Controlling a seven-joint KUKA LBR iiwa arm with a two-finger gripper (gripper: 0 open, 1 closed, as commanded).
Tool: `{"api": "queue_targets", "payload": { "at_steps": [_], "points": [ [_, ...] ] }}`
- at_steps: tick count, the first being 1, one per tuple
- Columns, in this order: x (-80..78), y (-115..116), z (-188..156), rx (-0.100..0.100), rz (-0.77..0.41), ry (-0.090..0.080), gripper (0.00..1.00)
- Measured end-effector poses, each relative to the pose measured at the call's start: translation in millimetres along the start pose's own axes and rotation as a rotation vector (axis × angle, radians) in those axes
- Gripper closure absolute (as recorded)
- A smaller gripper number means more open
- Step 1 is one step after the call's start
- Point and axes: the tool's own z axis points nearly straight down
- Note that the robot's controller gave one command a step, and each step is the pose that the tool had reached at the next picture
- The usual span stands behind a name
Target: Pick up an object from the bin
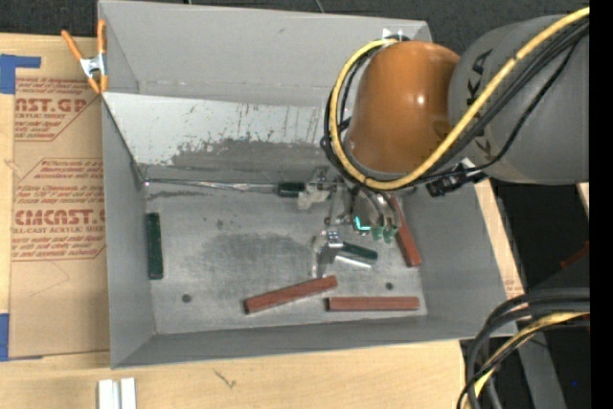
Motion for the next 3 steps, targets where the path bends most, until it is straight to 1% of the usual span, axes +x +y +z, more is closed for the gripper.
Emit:
{"api": "queue_targets", "payload": {
  "at_steps": [1,2,3],
  "points": [
    [-1.7,-0.3,-4.0,0.000,0.000,-0.008,0.00],
    [12.5,7.9,39.5,-0.001,-0.003,-0.016,0.00],
    [14.8,25.5,116.3,-0.003,-0.024,-0.023,1.00]
  ]
}}
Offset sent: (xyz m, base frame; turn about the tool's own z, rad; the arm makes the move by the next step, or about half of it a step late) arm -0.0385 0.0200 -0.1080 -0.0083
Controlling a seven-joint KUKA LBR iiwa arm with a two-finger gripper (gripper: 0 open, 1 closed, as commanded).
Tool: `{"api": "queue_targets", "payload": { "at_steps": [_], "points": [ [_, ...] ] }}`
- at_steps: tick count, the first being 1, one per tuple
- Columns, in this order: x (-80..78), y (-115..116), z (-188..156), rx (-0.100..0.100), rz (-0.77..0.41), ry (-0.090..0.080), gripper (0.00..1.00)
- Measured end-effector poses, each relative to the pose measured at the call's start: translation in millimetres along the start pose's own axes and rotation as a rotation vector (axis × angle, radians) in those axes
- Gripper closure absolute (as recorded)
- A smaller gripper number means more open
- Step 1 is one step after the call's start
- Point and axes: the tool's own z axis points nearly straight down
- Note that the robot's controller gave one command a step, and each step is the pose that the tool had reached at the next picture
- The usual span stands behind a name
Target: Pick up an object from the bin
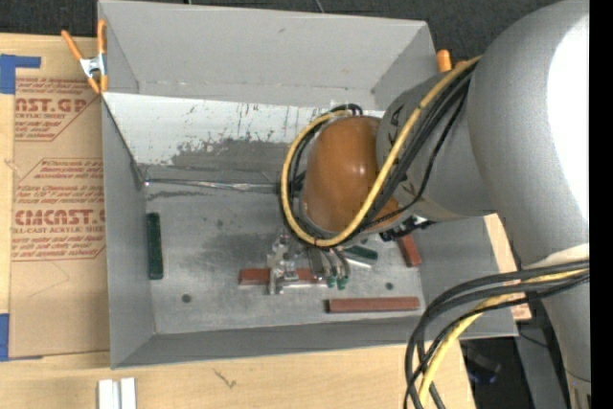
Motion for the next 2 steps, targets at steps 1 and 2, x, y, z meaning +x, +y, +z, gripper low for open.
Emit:
{"api": "queue_targets", "payload": {
  "at_steps": [1,2],
  "points": [
    [0.0,0.0,0.0,0.000,0.000,0.000,1.00],
    [-16.1,-22.0,-201.4,0.004,-0.005,0.018,1.00]
  ]
}}
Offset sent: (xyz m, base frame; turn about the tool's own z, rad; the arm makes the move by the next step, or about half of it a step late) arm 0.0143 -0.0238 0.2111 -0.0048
